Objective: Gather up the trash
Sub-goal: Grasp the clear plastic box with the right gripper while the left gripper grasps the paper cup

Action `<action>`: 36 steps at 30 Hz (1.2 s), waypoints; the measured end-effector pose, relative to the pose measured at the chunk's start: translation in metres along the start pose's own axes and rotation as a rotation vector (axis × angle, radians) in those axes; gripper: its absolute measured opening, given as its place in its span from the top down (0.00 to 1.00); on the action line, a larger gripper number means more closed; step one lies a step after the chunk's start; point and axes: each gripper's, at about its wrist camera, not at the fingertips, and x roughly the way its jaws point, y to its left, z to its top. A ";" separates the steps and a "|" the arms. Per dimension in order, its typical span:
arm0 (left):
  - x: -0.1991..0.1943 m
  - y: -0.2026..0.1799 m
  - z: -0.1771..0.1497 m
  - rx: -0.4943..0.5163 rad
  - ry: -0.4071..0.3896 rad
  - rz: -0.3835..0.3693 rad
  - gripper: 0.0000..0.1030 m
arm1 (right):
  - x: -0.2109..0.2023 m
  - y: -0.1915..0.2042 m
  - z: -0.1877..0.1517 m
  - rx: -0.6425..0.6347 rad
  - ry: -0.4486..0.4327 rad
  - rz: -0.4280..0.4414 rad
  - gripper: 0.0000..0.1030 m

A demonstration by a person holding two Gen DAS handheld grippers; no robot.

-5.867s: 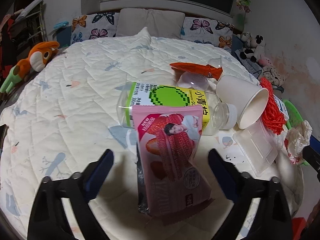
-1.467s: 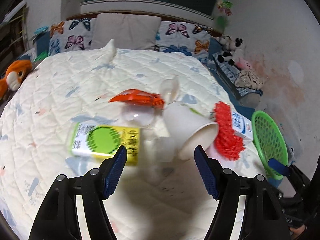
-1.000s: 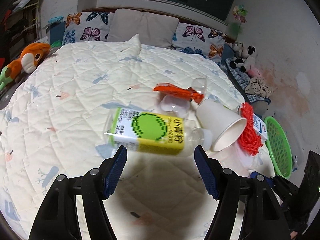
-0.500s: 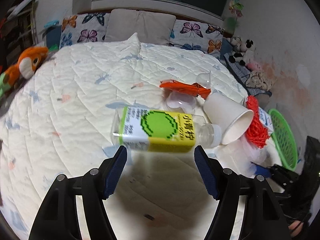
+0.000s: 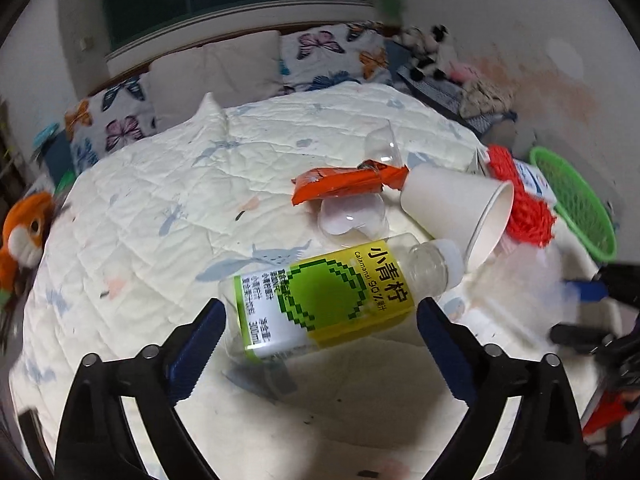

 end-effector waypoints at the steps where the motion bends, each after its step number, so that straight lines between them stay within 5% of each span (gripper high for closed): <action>1: 0.002 0.002 0.001 0.012 0.000 0.004 0.09 | -0.003 0.000 0.000 -0.001 -0.002 0.001 0.53; 11: 0.009 0.003 0.010 0.059 0.004 -0.049 0.08 | -0.014 -0.003 0.007 0.003 -0.020 -0.018 0.53; 22: 0.002 -0.040 0.020 0.082 -0.073 -0.135 0.09 | -0.027 -0.017 0.005 0.027 -0.039 -0.054 0.53; 36: 0.029 -0.092 0.038 0.108 -0.069 -0.134 0.48 | -0.045 -0.029 0.003 0.051 -0.072 -0.076 0.53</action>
